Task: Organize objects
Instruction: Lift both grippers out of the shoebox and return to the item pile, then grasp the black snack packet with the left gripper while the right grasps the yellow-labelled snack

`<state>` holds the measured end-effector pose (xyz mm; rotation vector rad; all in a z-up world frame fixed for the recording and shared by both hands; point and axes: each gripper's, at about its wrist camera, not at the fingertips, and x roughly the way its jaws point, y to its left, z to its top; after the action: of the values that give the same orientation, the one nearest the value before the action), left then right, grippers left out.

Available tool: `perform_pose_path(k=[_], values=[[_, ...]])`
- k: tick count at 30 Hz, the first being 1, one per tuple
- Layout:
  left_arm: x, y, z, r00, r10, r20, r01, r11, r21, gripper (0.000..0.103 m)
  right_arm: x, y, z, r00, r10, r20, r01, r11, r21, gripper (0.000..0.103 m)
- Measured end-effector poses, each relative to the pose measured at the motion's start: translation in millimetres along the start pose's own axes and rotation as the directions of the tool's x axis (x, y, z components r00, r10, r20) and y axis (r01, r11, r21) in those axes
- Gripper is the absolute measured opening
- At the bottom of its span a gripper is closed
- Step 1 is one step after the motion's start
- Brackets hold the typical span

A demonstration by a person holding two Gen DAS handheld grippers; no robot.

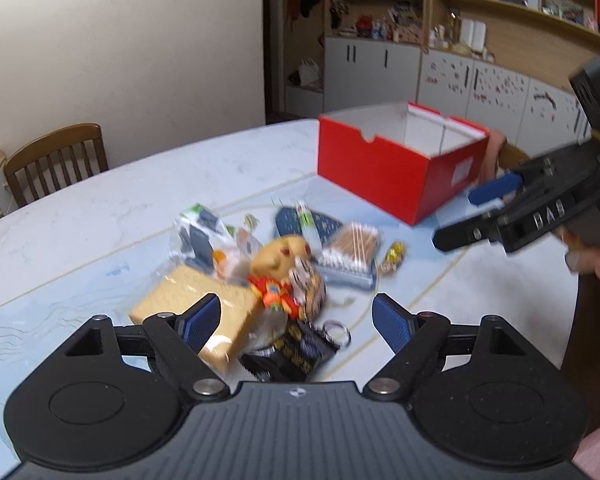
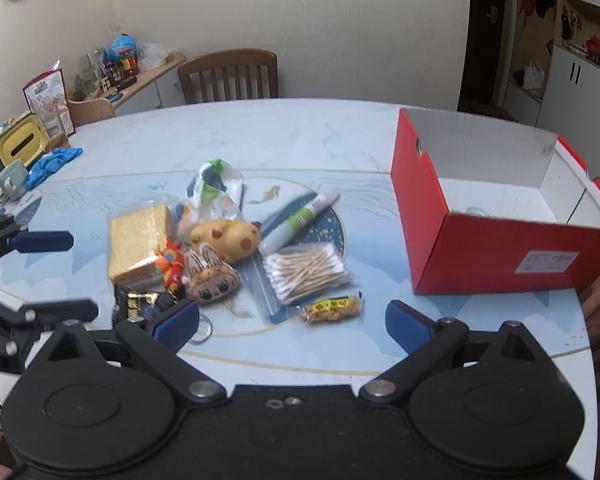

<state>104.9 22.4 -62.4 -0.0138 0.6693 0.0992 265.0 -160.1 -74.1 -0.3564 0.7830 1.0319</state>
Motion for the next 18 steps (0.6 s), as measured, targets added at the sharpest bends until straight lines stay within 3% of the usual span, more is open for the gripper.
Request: perform_pose_path(k=[9, 18], values=[[30, -11, -24, 0.997, 0.021, -0.069, -0.014, 0.994, 0.105, 0.083, 24, -8, -5, 0.999, -0.007, -0.041, 0.006, 1.0, -0.019, 0.1], [57, -17, -27, 0.992, 0.016, -0.123, 0.009, 0.979, 0.201, 0.083, 48, -11, -5, 0.997, -0.013, -0.073, 0.007, 0.997, -0.078, 0.1]])
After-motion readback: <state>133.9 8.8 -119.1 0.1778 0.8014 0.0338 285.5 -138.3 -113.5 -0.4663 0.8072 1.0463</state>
